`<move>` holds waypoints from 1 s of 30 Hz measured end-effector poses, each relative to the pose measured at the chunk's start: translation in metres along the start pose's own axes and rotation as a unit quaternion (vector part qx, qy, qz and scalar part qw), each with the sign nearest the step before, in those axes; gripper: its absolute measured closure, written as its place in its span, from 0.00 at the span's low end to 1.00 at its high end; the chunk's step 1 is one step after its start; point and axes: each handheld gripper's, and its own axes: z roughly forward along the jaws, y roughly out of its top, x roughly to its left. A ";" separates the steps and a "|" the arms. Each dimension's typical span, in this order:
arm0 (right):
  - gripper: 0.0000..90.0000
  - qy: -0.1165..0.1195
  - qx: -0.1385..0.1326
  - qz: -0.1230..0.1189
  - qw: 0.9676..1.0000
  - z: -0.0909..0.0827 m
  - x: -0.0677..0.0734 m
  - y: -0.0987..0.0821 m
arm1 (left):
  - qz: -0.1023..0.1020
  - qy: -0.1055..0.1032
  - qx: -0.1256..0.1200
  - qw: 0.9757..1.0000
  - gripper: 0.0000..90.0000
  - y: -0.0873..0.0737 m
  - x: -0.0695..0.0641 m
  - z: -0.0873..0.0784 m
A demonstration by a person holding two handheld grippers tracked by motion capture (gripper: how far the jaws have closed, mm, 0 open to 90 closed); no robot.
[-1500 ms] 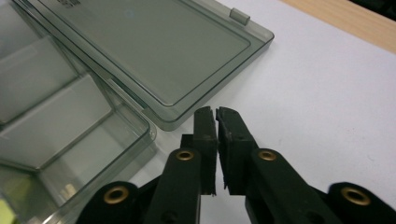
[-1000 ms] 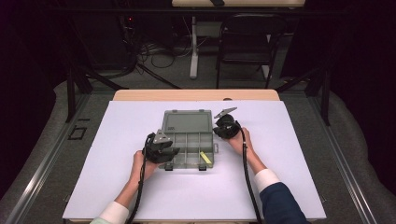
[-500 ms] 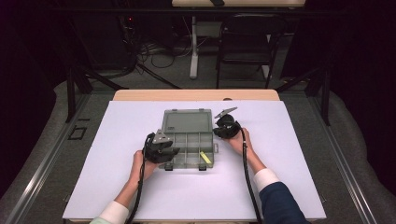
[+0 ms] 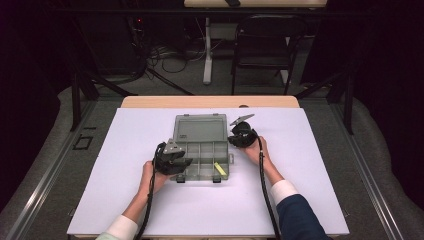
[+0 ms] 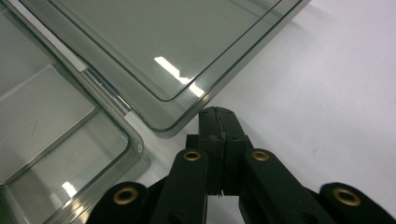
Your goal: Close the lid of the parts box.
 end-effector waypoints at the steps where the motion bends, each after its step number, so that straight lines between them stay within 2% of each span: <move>1: 1.00 -0.001 -0.001 0.001 1.000 0.000 0.000 0.000 | 0.000 0.000 0.000 1.000 0.62 0.000 0.000 0.000; 10: 1.00 -0.005 -0.008 0.001 1.000 0.004 -0.001 0.003 | 0.001 0.000 0.000 1.000 0.62 0.000 0.000 0.000; 12: 1.00 -0.006 -0.002 0.003 1.000 0.004 -0.002 0.004 | 0.001 0.000 0.000 1.000 0.62 0.000 0.000 0.000; 15: 1.00 -0.005 -0.010 0.005 1.000 0.006 -0.002 0.005 | 0.002 0.000 0.001 1.000 0.62 0.000 0.000 0.000; 18: 1.00 -0.009 -0.004 0.006 1.000 0.006 -0.002 0.006 | 0.002 0.001 0.001 1.000 0.62 0.000 0.000 0.000; 22: 1.00 -0.011 -0.016 0.009 1.000 0.008 -0.003 0.007 | 0.002 0.000 0.001 1.000 0.62 0.000 0.000 0.000; 25: 1.00 -0.014 -0.008 0.010 1.000 0.007 -0.003 0.008 | 0.003 0.001 0.001 1.000 0.62 0.000 0.000 0.000; 30: 1.00 -0.017 -0.026 0.013 0.999 0.008 -0.003 0.009 | 0.003 0.001 0.001 1.000 0.62 0.000 0.000 0.000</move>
